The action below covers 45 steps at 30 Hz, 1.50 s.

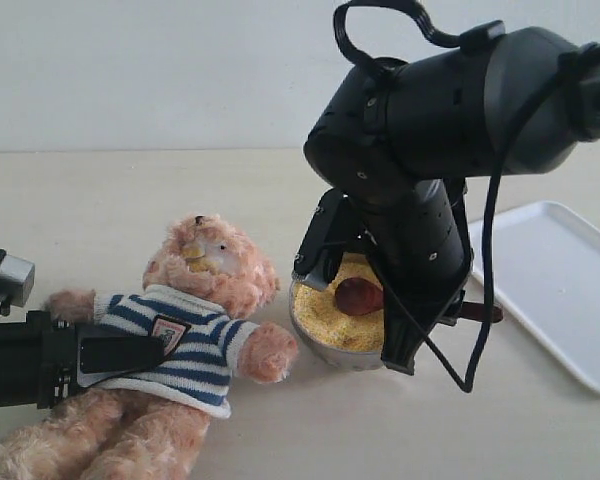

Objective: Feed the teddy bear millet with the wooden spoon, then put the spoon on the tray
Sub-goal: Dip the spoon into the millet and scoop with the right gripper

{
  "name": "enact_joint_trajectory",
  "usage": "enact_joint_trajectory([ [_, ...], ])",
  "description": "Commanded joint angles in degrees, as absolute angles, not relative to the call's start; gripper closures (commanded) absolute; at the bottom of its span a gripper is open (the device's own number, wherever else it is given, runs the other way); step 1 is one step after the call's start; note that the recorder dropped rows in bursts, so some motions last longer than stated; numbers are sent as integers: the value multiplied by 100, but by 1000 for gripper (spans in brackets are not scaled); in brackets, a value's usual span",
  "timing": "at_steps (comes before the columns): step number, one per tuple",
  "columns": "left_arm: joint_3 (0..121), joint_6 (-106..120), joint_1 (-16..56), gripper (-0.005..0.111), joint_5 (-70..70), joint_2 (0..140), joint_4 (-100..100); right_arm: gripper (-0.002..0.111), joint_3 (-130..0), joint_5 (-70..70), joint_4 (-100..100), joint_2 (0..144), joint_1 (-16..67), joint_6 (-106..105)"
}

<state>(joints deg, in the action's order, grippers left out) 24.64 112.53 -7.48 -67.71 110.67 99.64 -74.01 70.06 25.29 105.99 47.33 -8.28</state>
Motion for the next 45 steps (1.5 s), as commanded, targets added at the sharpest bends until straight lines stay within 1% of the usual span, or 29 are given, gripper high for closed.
enact_joint_trajectory([
  [1,2478,11300,-738,102,-6996,11063,9995,108,-7377,6996,2545,10600,4801,-870],
  [8,2478,11300,-738,102,-6996,11063,9995,108,-7377,6996,2158,10600,4801,-1092],
  [25,2478,11345,-738,102,-6996,11063,9995,108,-7389,6996,2133,10526,4791,-781],
  [34,2478,11345,-738,102,-6996,11063,9995,108,-7389,6996,1729,10380,4791,-959],
  [40,2478,11345,-738,102,-6996,11063,9995,108,-7389,6996,1778,10380,4791,-973],
  [45,2478,11345,-738,102,-6996,11063,9995,108,-7389,6996,2469,10380,4791,-530],
])
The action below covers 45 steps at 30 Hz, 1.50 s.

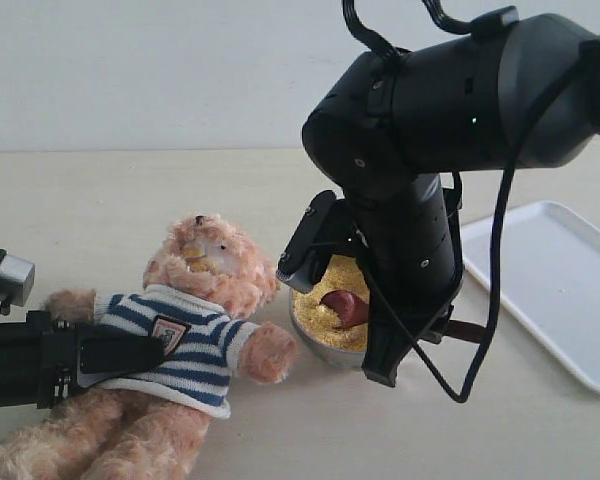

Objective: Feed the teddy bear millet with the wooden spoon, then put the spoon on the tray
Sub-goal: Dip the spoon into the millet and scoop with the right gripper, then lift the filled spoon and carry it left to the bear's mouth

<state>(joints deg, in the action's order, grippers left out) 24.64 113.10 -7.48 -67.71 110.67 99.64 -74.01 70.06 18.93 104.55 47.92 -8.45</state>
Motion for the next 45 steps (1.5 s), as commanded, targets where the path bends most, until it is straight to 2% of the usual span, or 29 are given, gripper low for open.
enact_joint_trajectory([
  [1,2478,11345,-738,102,-6996,11063,9995,108,-7389,6996,2645,10380,4791,-423],
  [24,2478,11345,-738,102,-6996,11063,9995,108,-7493,6996,1722,10098,4564,-781],
  [34,2478,11345,-738,102,-6996,11063,9995,108,-8421,6996,1358,9965,4564,-779],
  [45,2478,11345,-738,102,-6996,11063,9995,108,-9272,6996,-161,10140,4596,-1105],
])
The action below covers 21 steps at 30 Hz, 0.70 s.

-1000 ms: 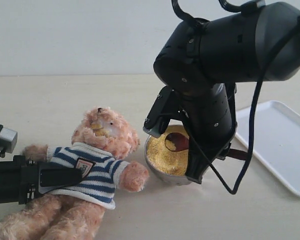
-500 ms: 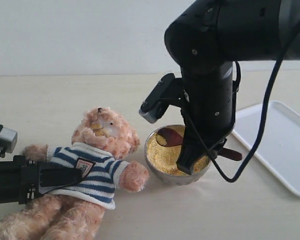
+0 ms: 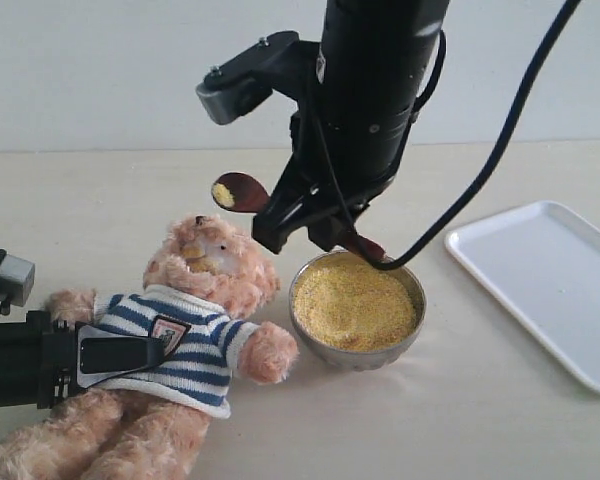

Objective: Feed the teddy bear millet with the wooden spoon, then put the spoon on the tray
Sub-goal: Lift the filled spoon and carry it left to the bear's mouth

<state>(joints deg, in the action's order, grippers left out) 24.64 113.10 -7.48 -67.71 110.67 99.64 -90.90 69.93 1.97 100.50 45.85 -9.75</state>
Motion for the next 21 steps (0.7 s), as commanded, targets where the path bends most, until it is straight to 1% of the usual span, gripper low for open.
enact_joint_trajectory([
  [1,2478,11345,-738,102,-6996,11063,9995,108,-9272,6996,-246,10154,4632,-1131],
  [8,2478,11345,-738,102,-6996,11063,9995,108,-9262,6996,-31,10208,5038,-1200],
  [11,2478,11345,-738,102,-6996,11063,9995,108,-9262,6996,478,10370,5081,-1002],
  [15,2478,11345,-738,102,-6996,11063,9995,108,-9262,6996,613,10449,5128,-1002],
  [21,2478,11345,-738,102,-6996,11063,9995,108,-9262,6996,1213,10463,5388,-978],
])
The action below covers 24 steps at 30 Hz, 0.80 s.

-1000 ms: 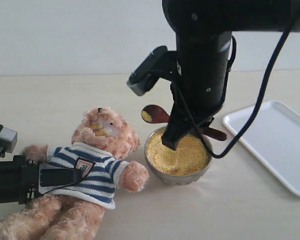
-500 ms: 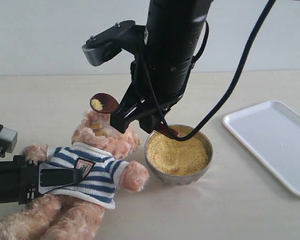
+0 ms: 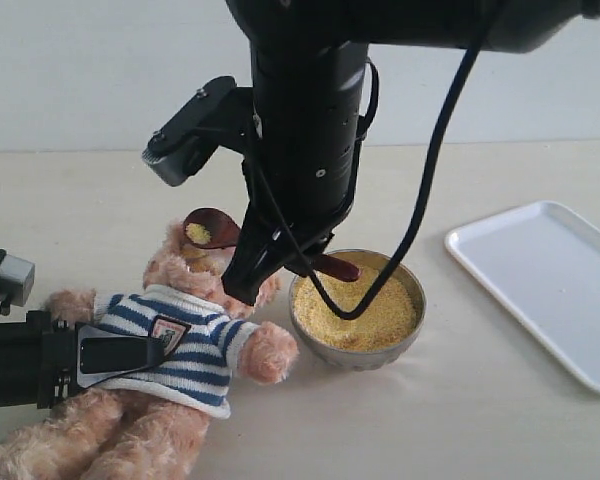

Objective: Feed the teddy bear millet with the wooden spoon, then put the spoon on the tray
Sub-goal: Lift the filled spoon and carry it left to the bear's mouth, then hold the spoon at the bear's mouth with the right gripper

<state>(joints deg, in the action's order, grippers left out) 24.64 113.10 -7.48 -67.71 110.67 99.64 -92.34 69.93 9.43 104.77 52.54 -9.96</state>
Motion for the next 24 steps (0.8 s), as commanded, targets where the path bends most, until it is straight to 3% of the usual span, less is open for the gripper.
enact_joint_trajectory([
  [1,2478,11345,-738,102,-6996,11063,9995,108,-9262,6996,1293,10474,5445,-975],
  [24,2478,11362,-738,102,-6996,11063,9995,108,-9209,6996,2284,10626,5725,-466],
])
